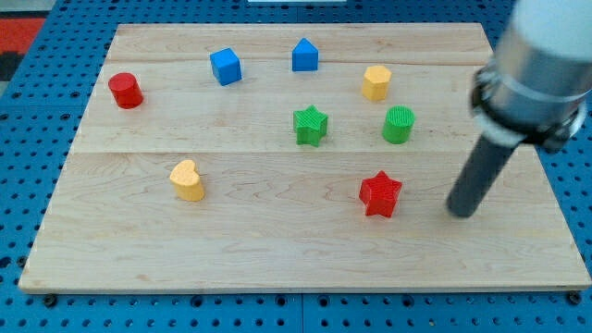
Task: Push the red star bottom right to the green circle
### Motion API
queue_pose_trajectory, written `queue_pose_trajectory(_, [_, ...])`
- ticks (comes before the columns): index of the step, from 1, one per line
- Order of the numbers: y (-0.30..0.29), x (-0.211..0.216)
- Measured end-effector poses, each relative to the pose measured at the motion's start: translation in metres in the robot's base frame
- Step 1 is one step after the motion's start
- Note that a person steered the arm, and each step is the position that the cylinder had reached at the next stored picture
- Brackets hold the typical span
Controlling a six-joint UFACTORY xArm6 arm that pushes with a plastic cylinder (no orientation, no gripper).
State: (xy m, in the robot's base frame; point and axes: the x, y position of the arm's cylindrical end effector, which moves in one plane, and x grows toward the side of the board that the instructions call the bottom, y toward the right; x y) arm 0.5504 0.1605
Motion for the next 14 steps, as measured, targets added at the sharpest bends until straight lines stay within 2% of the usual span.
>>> queue_pose_trajectory(1, [-0.063,0.026])
queue_pose_trajectory(3, [-0.080,-0.044])
queue_pose_trajectory(4, [-0.118,-0.060])
queue_pose_trajectory(5, [-0.082,-0.096])
queue_pose_trajectory(6, [-0.040,-0.091])
queue_pose_trajectory(7, [-0.052,-0.047])
queue_pose_trajectory(8, [-0.025,-0.042])
queue_pose_trajectory(9, [-0.032,-0.103])
queue_pose_trajectory(10, [-0.034,-0.105])
queue_pose_trajectory(11, [-0.073,-0.037])
queue_pose_trajectory(12, [0.018,-0.031])
queue_pose_trajectory(13, [-0.024,-0.088])
queue_pose_trajectory(14, [-0.024,-0.126])
